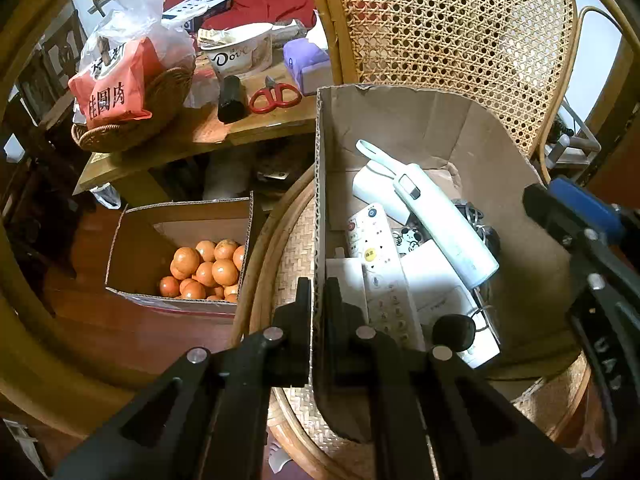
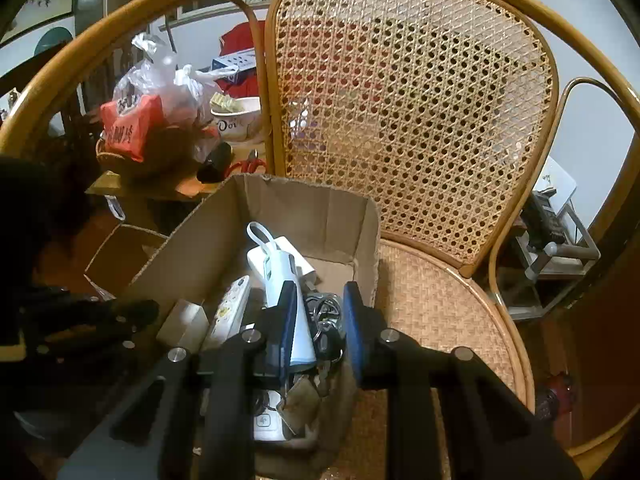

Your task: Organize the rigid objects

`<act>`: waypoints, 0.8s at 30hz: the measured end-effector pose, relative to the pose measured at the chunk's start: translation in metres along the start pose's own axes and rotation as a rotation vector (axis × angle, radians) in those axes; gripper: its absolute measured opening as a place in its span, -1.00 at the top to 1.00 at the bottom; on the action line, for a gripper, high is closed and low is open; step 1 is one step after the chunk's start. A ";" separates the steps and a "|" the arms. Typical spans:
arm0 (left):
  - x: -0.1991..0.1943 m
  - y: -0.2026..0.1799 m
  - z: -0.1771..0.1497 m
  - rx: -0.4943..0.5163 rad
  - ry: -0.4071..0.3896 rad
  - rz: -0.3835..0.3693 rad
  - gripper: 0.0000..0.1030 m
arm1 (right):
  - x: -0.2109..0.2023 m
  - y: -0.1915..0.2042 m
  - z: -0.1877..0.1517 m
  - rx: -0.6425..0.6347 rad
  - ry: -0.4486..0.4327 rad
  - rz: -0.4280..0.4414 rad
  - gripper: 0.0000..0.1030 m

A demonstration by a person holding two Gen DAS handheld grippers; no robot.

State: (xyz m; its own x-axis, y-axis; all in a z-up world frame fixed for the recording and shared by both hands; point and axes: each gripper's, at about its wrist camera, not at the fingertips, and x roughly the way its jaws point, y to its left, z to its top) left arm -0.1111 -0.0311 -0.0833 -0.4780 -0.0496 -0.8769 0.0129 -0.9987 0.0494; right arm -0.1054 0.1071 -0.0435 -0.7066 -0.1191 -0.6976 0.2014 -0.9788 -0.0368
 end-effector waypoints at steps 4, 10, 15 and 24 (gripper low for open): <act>-0.002 -0.002 0.000 0.000 -0.008 0.015 0.86 | -0.007 -0.011 0.001 0.051 0.005 0.031 0.12; -0.012 -0.004 -0.002 0.013 -0.045 0.010 0.82 | -0.020 -0.023 -0.003 0.067 -0.007 0.036 -0.26; -0.023 -0.006 -0.006 0.024 -0.073 0.016 0.76 | -0.030 -0.029 -0.008 0.043 -0.012 0.010 -0.64; -0.054 -0.016 -0.022 0.068 -0.178 -0.005 0.36 | -0.060 -0.049 -0.022 0.050 -0.057 -0.024 -1.00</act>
State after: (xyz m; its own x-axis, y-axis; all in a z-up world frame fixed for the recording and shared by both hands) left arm -0.0661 -0.0131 -0.0474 -0.6259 -0.0352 -0.7791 -0.0465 -0.9955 0.0824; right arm -0.0579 0.1659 -0.0156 -0.7488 -0.1031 -0.6547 0.1502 -0.9885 -0.0161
